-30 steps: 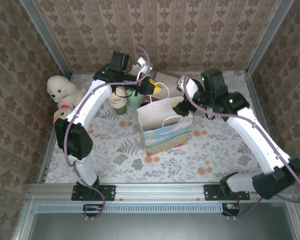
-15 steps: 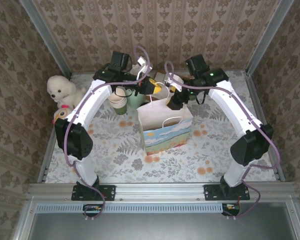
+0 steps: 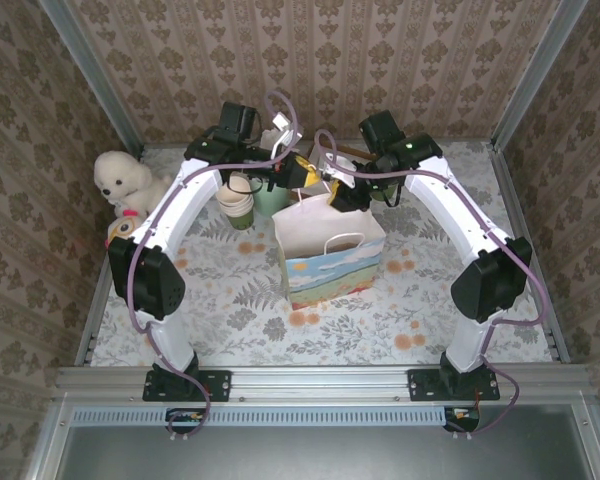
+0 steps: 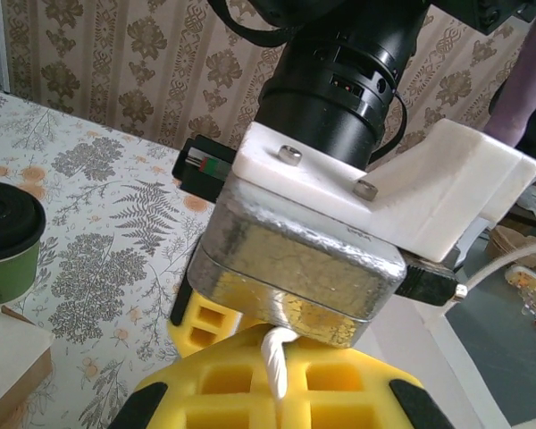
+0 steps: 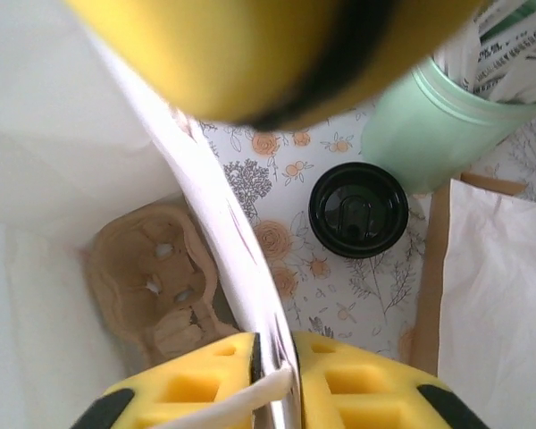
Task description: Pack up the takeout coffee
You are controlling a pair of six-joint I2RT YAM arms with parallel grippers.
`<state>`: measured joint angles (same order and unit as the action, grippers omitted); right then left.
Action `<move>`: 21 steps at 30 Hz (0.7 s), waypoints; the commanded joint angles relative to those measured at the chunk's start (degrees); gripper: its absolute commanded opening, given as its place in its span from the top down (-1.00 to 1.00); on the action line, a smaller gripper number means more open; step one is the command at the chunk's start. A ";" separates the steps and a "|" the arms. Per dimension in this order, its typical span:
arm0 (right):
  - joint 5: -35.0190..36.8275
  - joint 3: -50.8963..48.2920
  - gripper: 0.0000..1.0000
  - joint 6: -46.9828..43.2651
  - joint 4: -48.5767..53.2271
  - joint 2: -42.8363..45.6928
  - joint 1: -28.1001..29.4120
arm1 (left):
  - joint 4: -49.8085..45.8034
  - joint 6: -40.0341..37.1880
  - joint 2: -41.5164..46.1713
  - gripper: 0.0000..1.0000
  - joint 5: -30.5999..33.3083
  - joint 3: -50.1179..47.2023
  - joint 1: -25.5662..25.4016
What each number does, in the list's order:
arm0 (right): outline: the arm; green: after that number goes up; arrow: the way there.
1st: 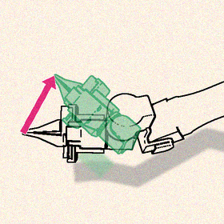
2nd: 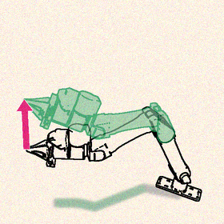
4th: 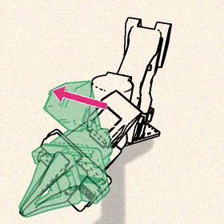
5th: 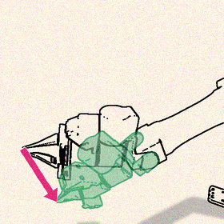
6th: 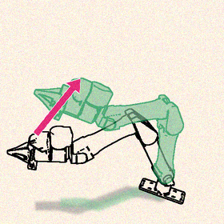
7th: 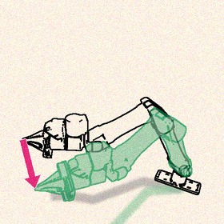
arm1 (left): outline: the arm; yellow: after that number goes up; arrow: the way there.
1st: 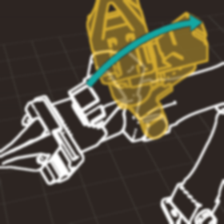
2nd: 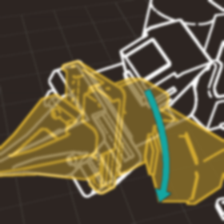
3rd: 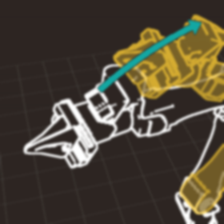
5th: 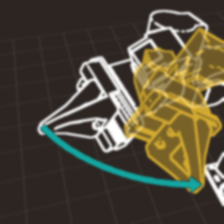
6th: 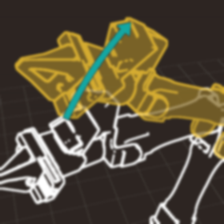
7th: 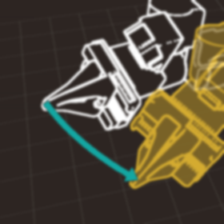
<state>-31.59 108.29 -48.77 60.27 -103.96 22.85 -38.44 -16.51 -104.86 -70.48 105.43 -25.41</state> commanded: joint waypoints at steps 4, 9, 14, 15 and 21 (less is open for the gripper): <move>-0.39 -6.10 1.00 3.01 1.27 5.24 3.53 | 1.98 2.54 4.17 0.97 -1.45 1.89 -0.37; 9.65 -14.25 1.00 17.04 -8.95 12.18 6.32 | 7.66 10.25 9.64 0.71 5.77 -2.37 -0.31; 17.80 -18.98 1.00 37.92 -16.61 18.98 7.78 | 9.90 15.25 17.83 -0.79 20.68 -6.47 0.63; 17.91 -19.63 1.00 41.30 -16.85 20.06 8.33 | 10.00 15.67 19.63 -0.93 24.83 -7.51 0.70; 20.16 -23.15 1.00 51.76 -16.91 23.89 12.91 | 9.02 23.11 27.26 -1.00 49.67 -11.27 1.23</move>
<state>-13.89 86.15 -7.94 45.25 -82.08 34.15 -29.85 0.60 -79.07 -37.08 95.94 -24.97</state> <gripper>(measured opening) 0.051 0.997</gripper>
